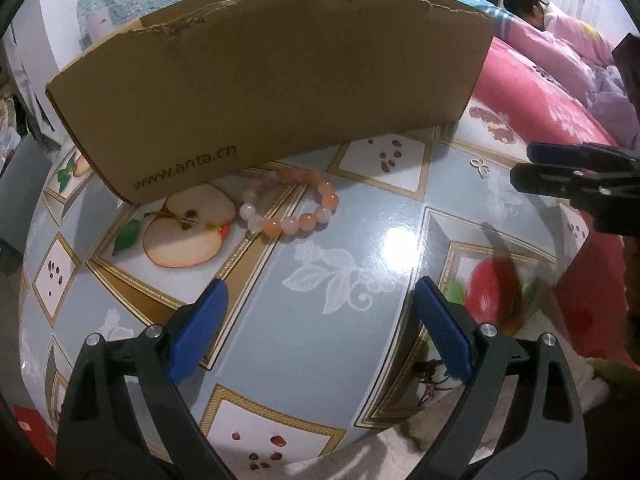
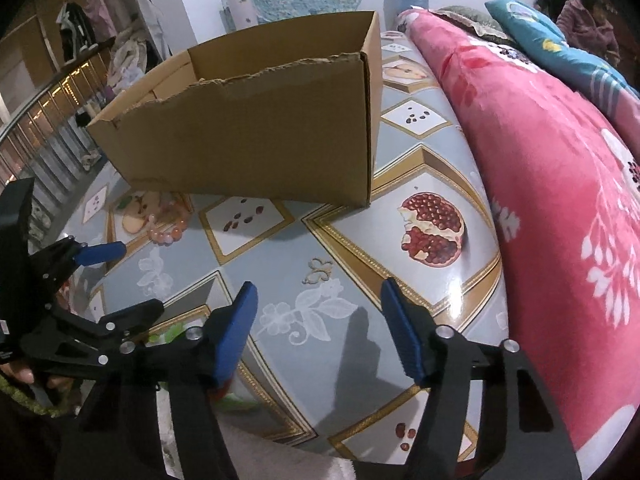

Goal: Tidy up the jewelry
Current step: 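Move the left gripper above the pink bead bracelet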

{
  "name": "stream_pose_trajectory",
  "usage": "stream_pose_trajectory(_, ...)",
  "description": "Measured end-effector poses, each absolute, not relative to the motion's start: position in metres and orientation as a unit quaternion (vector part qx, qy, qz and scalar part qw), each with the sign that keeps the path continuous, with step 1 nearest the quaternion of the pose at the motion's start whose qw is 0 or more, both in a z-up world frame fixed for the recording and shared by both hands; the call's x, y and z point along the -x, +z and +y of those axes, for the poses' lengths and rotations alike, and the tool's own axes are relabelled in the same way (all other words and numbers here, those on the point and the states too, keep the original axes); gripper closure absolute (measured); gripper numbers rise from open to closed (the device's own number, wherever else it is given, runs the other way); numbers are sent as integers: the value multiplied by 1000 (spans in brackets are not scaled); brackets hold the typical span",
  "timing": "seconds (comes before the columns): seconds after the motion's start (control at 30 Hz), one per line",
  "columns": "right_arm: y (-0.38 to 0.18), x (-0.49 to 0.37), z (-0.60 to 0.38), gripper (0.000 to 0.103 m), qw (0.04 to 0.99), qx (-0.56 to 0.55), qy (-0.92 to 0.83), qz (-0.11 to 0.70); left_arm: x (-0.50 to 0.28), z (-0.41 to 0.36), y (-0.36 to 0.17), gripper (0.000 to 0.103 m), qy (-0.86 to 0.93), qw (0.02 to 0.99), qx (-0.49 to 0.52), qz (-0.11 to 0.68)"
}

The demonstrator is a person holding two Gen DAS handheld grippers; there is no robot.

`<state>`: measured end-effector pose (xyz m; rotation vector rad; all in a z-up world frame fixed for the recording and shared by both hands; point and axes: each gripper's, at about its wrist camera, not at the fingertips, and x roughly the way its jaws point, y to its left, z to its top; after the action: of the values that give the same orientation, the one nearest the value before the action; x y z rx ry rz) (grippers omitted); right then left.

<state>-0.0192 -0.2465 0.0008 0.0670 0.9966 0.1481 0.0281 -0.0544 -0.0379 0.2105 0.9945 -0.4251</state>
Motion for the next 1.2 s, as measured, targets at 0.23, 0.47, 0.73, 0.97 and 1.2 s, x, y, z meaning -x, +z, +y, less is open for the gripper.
stream_pose_trajectory(0.23, -5, 12, -244, 54, 871, -13, 67, 487, -30, -51, -39, 8, -191, 856, -97, 471)
stream_pose_trajectory(0.47, -17, 15, -233, 64, 859, 4, 72, 507, -31, -50, -38, 8, -188, 855, -97, 474)
stream_pose_trajectory(0.73, -13, 13, -232, 67, 859, 3, 85, 505, -33, -54, -39, 8, -186, 853, -98, 478)
stream_pose_trajectory(0.97, -11, -5, -236, 67, 867, 30, 93, 488, -34, -54, -39, 8, -186, 853, -98, 478)
stream_pose_trajectory(1.2, -18, -12, -231, 67, 857, 30, 120, 500, -34, -55, -40, 8, -185, 852, -98, 479)
